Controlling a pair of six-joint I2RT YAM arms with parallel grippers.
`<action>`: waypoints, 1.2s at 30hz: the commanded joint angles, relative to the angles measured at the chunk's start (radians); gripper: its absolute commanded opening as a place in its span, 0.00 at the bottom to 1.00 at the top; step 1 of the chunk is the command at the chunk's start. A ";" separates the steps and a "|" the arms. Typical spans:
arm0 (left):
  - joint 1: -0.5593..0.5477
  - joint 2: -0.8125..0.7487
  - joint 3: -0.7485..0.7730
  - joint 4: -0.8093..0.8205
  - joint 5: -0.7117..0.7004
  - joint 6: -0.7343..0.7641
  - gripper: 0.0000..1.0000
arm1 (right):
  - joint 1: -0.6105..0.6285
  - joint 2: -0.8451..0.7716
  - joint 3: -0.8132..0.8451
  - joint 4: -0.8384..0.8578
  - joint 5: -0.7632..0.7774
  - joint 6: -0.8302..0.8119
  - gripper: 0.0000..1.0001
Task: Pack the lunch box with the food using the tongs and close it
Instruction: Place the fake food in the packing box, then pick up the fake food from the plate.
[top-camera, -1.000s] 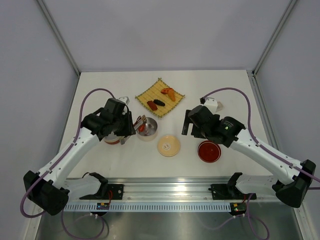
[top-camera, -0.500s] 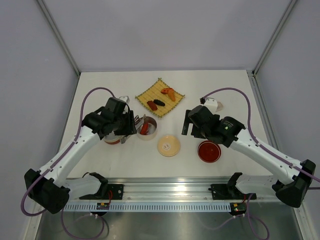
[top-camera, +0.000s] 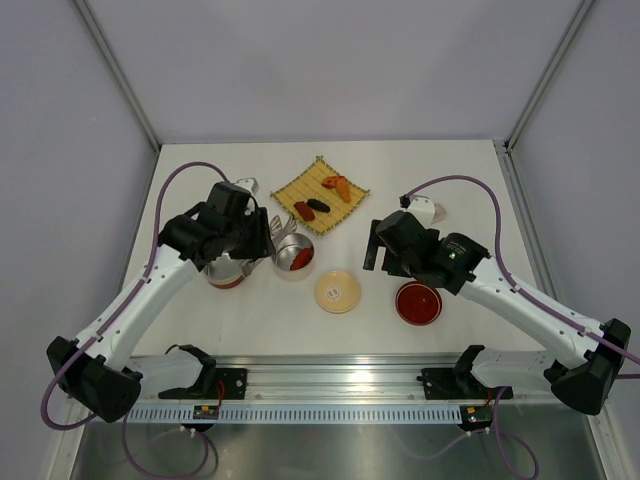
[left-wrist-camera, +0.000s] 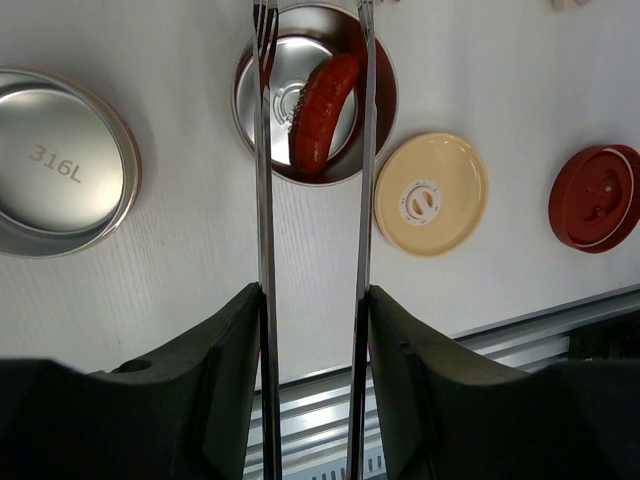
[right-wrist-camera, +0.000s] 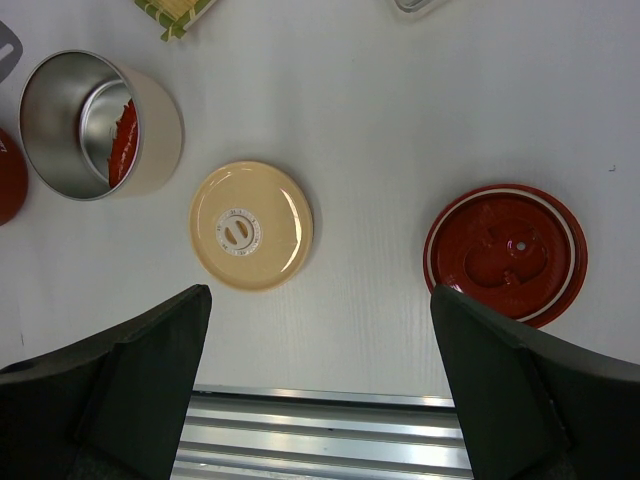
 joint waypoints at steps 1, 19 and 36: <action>-0.003 0.053 0.082 0.066 0.025 0.014 0.46 | 0.004 0.003 0.006 0.013 0.013 0.014 0.99; -0.057 0.501 0.360 0.127 0.007 -0.177 0.47 | 0.004 0.005 -0.003 0.006 0.020 0.013 0.99; -0.074 0.701 0.524 0.124 -0.066 -0.233 0.46 | 0.004 -0.022 -0.028 -0.003 0.033 0.011 1.00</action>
